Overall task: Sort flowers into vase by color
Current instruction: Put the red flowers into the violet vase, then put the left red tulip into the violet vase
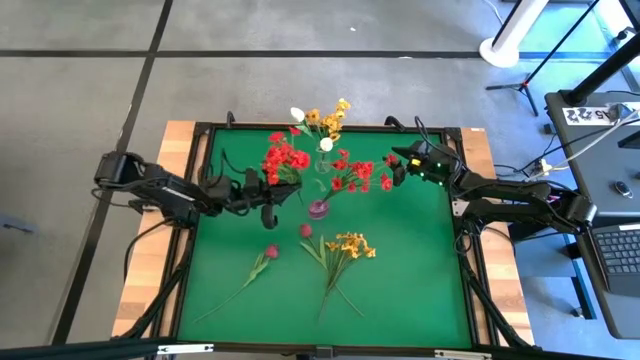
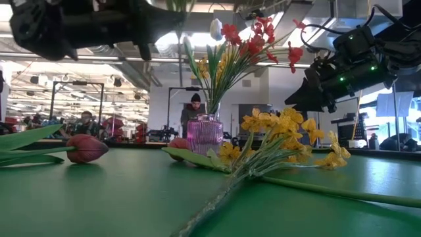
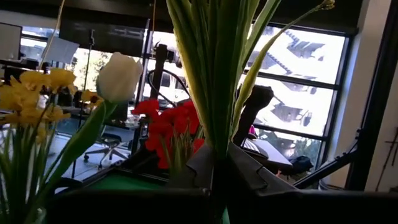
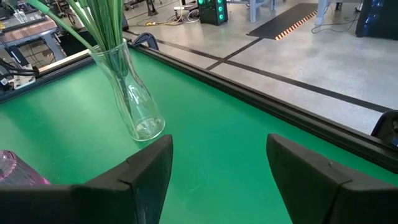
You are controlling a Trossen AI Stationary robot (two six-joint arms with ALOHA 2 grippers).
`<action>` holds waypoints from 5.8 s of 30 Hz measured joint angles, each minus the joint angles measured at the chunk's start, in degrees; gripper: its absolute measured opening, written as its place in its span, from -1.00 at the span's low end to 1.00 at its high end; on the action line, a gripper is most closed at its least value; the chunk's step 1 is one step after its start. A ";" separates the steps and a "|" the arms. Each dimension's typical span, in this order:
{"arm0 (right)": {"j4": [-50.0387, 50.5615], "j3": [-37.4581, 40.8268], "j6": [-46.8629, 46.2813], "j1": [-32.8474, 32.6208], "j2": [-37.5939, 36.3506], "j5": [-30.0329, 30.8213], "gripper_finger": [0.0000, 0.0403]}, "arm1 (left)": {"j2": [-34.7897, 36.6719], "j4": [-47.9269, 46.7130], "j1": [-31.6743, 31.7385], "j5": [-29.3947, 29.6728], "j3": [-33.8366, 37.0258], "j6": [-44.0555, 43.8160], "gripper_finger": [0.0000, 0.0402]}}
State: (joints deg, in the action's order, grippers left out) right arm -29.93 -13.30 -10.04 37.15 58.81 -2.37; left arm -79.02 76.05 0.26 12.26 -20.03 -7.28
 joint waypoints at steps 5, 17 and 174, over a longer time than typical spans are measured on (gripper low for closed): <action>0.02 0.00 -0.02 0.00 0.02 0.02 0.27 | -5.33 -0.26 0.92 -2.46 -5.09 1.12 -0.95; 1.11 -0.01 0.40 0.00 0.01 -0.16 0.27 | -14.04 -0.58 3.92 -2.98 -9.93 1.57 -0.95; 3.02 -0.01 -1.95 -0.01 0.01 -1.21 0.27 | -1.79 -101.04 -40.87 -2.00 -19.46 -71.74 0.00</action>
State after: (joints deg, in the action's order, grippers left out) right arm -26.92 -13.31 -11.99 37.13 58.82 -3.59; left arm -80.81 -24.99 -40.61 10.25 -39.48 -79.02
